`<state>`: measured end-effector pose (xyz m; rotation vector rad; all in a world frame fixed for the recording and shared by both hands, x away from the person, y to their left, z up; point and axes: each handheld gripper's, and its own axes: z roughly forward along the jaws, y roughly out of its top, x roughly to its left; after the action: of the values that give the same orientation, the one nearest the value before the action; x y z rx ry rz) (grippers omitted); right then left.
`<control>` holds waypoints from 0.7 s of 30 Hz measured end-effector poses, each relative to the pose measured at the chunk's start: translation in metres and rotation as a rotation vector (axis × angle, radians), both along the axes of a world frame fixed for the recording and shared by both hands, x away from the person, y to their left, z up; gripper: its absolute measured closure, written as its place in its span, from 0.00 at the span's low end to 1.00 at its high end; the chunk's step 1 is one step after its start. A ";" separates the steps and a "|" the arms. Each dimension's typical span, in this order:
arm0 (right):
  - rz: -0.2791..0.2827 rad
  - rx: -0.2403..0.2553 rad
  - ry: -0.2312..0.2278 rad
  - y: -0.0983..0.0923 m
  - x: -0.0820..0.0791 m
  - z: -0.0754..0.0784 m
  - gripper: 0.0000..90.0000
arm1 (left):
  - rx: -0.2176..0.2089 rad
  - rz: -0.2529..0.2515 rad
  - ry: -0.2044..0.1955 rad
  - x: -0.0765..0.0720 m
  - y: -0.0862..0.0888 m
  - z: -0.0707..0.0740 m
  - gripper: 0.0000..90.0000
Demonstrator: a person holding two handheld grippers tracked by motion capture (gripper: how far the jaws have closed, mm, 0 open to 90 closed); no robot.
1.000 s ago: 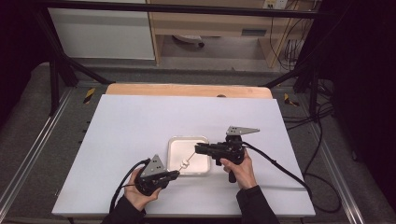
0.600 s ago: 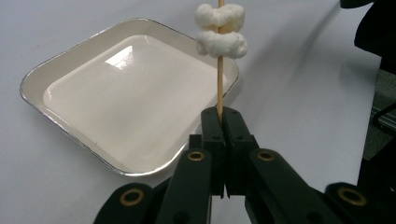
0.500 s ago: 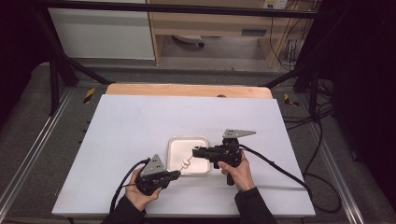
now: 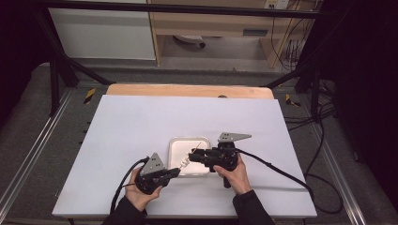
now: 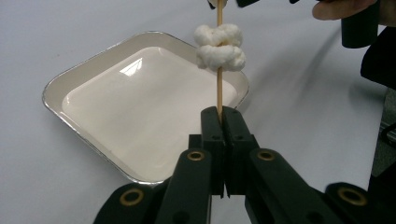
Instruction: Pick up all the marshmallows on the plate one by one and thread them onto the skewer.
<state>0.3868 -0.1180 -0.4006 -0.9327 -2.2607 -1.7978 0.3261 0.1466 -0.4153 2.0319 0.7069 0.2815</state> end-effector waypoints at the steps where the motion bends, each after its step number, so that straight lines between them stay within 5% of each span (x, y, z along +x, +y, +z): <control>1: -0.010 -0.005 -0.008 -0.001 0.000 0.001 0.68 | -0.001 0.002 0.001 0.001 0.001 0.000 0.98; 13: -0.143 -0.124 -0.085 -0.023 -0.001 0.001 0.21 | 0.001 0.026 0.003 0.003 0.007 0.001 0.98; 21: -0.201 -0.231 -0.098 -0.044 -0.002 -0.009 0.06 | 0.002 0.038 0.013 0.005 0.010 0.001 0.98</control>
<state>0.3850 -0.1621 -0.4097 -1.1730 -2.5607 -1.7155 0.3313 0.1561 -0.4140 2.0255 0.7535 0.2914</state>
